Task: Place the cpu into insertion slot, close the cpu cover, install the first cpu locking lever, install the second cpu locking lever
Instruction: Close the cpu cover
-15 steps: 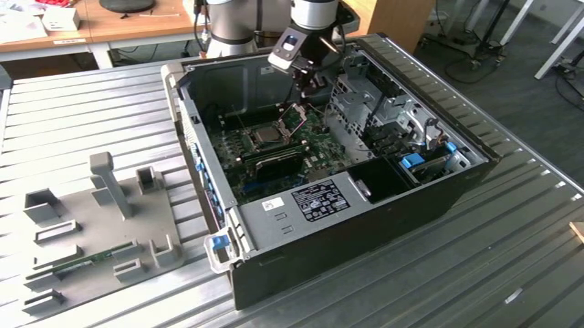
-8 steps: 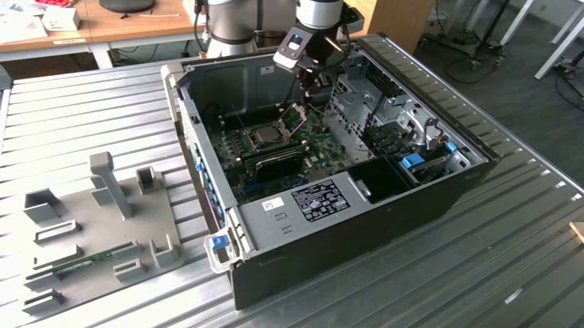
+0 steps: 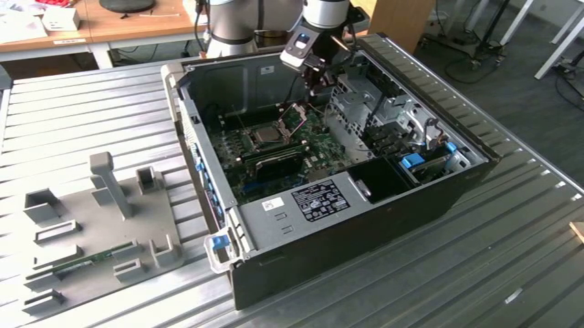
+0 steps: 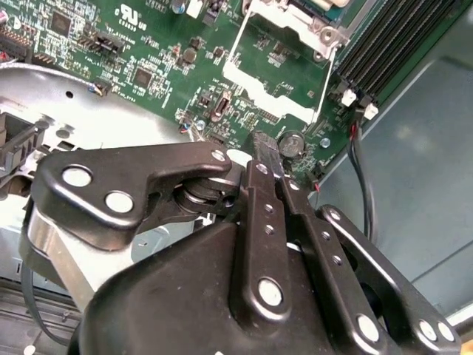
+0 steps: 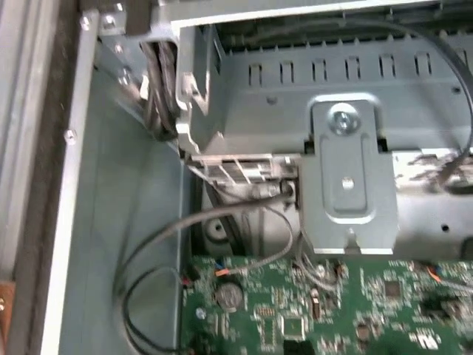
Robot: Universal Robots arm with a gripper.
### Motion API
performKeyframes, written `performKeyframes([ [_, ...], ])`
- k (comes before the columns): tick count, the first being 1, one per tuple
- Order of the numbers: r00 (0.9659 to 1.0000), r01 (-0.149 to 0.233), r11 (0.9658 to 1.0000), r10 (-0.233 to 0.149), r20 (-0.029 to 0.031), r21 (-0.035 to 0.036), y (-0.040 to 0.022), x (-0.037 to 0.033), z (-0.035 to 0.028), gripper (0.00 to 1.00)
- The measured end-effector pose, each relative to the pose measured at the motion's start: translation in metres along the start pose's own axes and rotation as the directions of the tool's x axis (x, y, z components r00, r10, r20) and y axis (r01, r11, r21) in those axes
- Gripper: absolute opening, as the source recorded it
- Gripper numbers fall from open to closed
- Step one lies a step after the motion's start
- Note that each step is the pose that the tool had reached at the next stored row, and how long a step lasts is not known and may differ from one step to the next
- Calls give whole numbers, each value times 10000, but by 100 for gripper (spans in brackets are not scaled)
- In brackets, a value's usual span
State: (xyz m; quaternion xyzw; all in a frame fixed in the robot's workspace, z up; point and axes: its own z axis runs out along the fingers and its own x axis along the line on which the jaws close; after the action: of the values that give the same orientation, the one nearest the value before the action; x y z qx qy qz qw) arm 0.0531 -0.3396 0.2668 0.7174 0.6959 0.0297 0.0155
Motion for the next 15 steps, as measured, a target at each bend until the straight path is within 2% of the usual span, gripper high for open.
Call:
performKeyframes([
  [12, 10000, 0, 10000, 0, 1, 4, 12, 0, 2, 10],
  [15, 10000, -1, 10000, 1, 0, 4, 11, 0, 22, 10],
])
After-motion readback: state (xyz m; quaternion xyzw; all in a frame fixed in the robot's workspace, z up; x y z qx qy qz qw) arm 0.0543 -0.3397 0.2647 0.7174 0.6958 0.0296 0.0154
